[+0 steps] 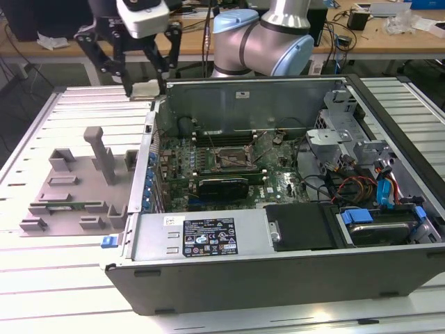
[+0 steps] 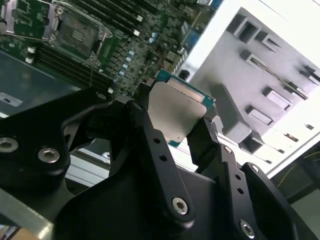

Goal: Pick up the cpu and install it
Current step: 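Pick up the cpu and move it towards the insertion slot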

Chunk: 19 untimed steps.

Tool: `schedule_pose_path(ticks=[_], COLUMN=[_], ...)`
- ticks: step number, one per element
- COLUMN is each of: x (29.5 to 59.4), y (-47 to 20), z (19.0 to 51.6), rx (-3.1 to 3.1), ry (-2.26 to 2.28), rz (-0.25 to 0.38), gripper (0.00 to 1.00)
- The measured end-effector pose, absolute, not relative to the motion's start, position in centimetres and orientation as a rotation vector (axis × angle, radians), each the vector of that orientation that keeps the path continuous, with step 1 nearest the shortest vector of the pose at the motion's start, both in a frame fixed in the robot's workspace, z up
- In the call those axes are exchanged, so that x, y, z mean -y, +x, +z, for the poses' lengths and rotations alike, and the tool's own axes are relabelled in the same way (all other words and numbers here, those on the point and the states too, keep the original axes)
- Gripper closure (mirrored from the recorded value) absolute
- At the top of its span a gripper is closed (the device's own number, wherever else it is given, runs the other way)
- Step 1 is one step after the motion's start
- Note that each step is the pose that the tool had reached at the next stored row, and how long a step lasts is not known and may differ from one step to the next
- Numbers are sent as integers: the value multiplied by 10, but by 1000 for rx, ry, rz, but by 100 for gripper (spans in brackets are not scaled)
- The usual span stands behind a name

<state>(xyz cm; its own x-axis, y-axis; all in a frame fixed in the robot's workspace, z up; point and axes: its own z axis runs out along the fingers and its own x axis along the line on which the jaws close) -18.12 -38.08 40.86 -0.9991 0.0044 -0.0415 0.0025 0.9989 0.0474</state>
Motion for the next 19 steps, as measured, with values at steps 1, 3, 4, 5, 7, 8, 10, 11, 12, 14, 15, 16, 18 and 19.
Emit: schedule_pose_path(ticks=[1, 3, 4, 5, 7, 8, 10, 11, 12, 14, 15, 16, 18, 19], x=[381, 381, 381, 381, 381, 381, 381, 381, 381, 381, 381, 381, 381, 381], y=[-177, -164, -158, -154, -144, -139, -126, -119, -113, -104, -99, -92, -83, -79], z=[409, 409, 409, 409, 409, 409, 409, 409, 409, 409, 409, 409, 409, 409], rx=[-3099, -3099, -3099, -3100, -3100, -3100, -3101, -3101, -3101, -3102, -3102, -3102, -3103, -3103], ry=[6, 5, 6, 6, 6, 6, 6, 6, 6, 6, 6, 6, 6, 5], rz=[74, 73, 74, 73, 73, 74, 74, 74, 74, 73, 73, 73, 74, 73], gripper=[45, 45, 45, 45, 45, 45, 45, 45, 45, 45, 45, 45, 45, 45])
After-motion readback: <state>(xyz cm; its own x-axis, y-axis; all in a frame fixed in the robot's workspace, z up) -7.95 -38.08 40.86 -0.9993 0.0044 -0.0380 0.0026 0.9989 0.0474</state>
